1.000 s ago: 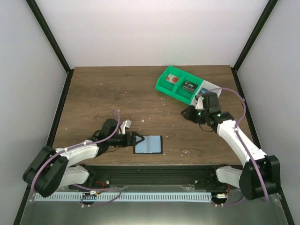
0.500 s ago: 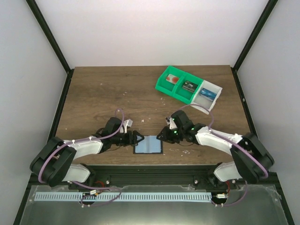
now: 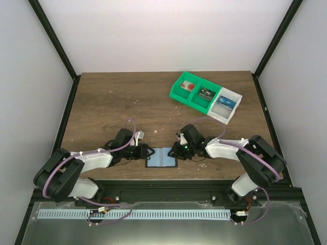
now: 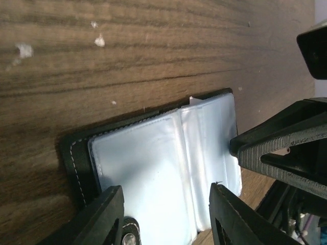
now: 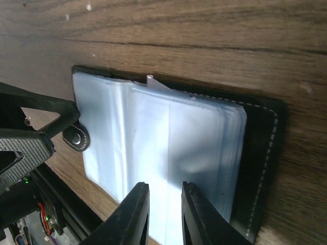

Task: Take the credit cards out of the card holder

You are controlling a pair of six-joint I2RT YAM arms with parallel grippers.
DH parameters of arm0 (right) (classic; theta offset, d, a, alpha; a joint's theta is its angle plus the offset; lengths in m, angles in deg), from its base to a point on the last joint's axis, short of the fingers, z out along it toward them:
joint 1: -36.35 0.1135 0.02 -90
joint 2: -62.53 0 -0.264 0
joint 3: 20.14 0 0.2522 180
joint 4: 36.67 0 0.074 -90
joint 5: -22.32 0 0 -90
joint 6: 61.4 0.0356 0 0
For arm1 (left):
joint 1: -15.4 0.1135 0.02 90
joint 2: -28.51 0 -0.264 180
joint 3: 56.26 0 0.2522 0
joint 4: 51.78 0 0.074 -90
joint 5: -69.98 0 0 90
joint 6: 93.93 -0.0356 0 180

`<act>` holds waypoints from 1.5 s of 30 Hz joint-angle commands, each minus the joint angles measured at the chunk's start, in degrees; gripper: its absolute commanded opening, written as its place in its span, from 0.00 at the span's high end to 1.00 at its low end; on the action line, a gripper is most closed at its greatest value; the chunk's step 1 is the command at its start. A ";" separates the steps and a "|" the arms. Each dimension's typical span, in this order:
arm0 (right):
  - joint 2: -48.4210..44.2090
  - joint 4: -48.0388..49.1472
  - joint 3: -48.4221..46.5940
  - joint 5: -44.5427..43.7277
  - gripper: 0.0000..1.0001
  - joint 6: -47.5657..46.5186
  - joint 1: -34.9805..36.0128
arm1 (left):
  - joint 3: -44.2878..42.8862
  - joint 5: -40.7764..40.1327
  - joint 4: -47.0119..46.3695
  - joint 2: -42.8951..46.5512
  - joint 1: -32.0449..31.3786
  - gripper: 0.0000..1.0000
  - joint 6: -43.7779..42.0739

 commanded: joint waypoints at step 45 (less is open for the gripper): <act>2.99 3.76 3.79 -2.07 0.83 -0.02 1.00 | -2.04 -0.41 -2.70 -7.56 -5.34 0.58 3.17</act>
